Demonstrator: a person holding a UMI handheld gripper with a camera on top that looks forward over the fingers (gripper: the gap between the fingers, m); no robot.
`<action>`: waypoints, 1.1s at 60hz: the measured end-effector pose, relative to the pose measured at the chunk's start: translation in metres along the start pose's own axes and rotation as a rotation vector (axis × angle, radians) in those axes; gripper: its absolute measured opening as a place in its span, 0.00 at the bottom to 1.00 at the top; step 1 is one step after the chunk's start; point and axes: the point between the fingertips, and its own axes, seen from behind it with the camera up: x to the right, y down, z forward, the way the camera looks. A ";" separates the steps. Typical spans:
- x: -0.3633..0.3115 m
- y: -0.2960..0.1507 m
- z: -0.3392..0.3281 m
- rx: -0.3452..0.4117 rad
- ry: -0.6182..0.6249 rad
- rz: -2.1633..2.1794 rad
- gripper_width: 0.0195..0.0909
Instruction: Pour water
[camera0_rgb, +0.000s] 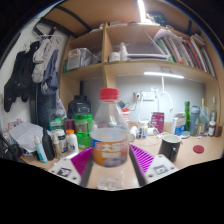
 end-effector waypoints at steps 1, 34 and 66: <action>-0.002 -0.001 0.003 0.001 -0.007 0.000 0.63; 0.004 -0.035 0.028 -0.002 -0.121 0.266 0.36; 0.087 -0.100 0.092 -0.100 -0.416 1.922 0.36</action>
